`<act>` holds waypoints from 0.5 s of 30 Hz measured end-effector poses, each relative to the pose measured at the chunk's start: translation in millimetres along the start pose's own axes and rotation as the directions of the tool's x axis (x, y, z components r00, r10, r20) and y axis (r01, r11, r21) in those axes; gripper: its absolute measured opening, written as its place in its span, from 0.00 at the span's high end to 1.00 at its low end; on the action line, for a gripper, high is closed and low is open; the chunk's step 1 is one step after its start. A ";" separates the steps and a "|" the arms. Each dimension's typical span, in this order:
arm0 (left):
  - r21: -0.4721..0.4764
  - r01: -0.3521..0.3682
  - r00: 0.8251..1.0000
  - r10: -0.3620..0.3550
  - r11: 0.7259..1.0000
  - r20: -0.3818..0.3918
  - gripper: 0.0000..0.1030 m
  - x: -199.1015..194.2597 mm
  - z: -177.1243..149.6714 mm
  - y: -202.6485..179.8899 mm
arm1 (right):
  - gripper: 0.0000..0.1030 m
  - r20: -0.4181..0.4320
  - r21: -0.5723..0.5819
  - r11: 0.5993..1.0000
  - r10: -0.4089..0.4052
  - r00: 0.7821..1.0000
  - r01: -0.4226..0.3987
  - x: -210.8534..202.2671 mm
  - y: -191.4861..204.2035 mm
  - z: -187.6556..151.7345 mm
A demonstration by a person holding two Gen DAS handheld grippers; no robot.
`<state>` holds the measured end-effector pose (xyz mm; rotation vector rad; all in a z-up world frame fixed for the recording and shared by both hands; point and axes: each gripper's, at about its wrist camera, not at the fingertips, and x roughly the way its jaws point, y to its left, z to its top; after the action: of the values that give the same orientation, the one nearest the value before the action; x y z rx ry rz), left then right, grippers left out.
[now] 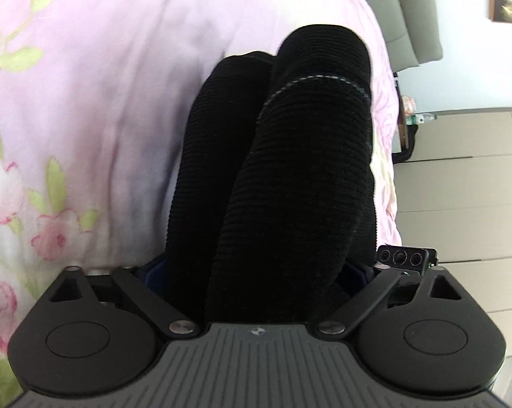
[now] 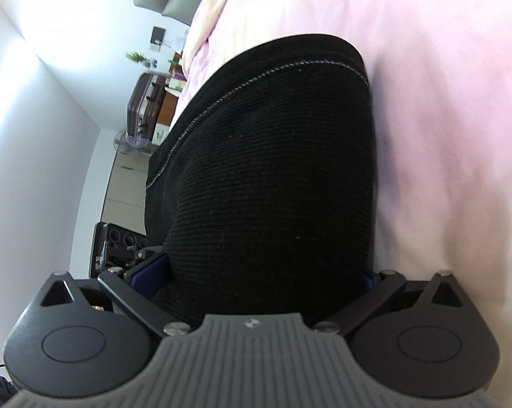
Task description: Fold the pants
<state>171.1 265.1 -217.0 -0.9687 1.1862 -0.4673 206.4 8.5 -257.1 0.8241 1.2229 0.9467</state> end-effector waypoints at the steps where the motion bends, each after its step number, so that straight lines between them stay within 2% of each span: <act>1: 0.007 0.004 1.000 -0.004 1.000 0.002 0.04 0.1 -0.1 -1.3 | 0.05 0.004 -0.008 1.000 -0.004 1.000 0.004 0.9 0.8 -1.4; 4: 0.015 0.015 1.000 -0.015 1.000 0.005 0.11 1.6 1.1 -5.3 | 0.09 0.009 -0.021 1.000 -0.002 1.000 0.002 -0.4 4.1 -2.1; 6: 0.017 0.032 0.999 -0.032 0.999 0.008 0.19 1.3 0.8 -6.0 | 0.15 0.020 -0.031 1.000 -0.004 1.000 0.004 -2.5 6.1 -3.0; 9: 0.022 0.049 0.999 -0.050 0.999 0.016 0.23 -3.2 -2.1 -1.9 | 0.19 0.046 -0.037 0.999 -0.010 0.999 0.012 -8.2 9.7 -6.4; 15: 0.047 0.099 0.995 -0.100 0.994 0.025 0.23 -0.5 -2.7 -1.1 | 0.22 0.066 -0.057 0.998 -0.009 0.998 0.012 -19.4 23.8 -6.0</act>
<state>168.6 263.8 -215.9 -0.9951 1.1025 -0.5564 195.5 0.2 -229.0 0.7969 1.1376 0.9348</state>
